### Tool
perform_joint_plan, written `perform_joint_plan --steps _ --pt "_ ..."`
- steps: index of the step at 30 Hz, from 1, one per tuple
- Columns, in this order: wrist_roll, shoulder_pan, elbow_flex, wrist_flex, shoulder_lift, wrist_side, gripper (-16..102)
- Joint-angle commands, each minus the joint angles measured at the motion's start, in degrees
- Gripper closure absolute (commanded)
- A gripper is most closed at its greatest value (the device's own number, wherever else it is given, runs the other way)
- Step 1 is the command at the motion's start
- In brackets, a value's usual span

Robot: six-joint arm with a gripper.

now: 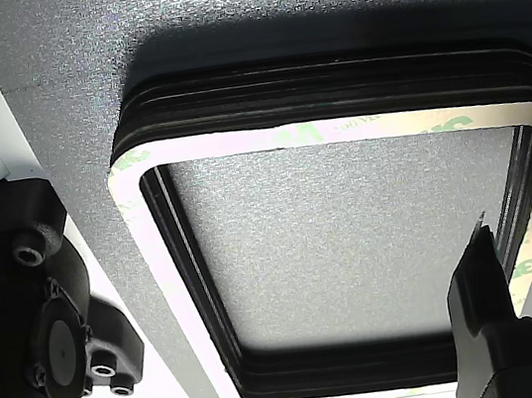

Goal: Grab top frame and put it into gray box.

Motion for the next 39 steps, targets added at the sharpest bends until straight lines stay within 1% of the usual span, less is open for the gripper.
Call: perform_joint_plan --steps 1,6,15,22,25,31,36,39 --pt "0.1 -0.5 -1.9 0.2 0.8 0.1 2" --pt "1.5 0.4 -2.2 0.0 0.6 1.2 12" --pt "1.3 0.5 -2.4 -0.4 0.4 2.5 14" --pt "2.1 0.5 -2.4 -0.7 0.4 2.2 22" --pt "2.9 0.5 -2.1 -1.4 0.5 1.9 29" --pt "3.0 0.5 -1.9 -1.9 0.2 1.4 25" --pt "2.9 0.5 -1.9 -1.9 0.1 1.5 30" --pt "2.8 0.5 -1.6 -2.0 0.3 1.7 30"
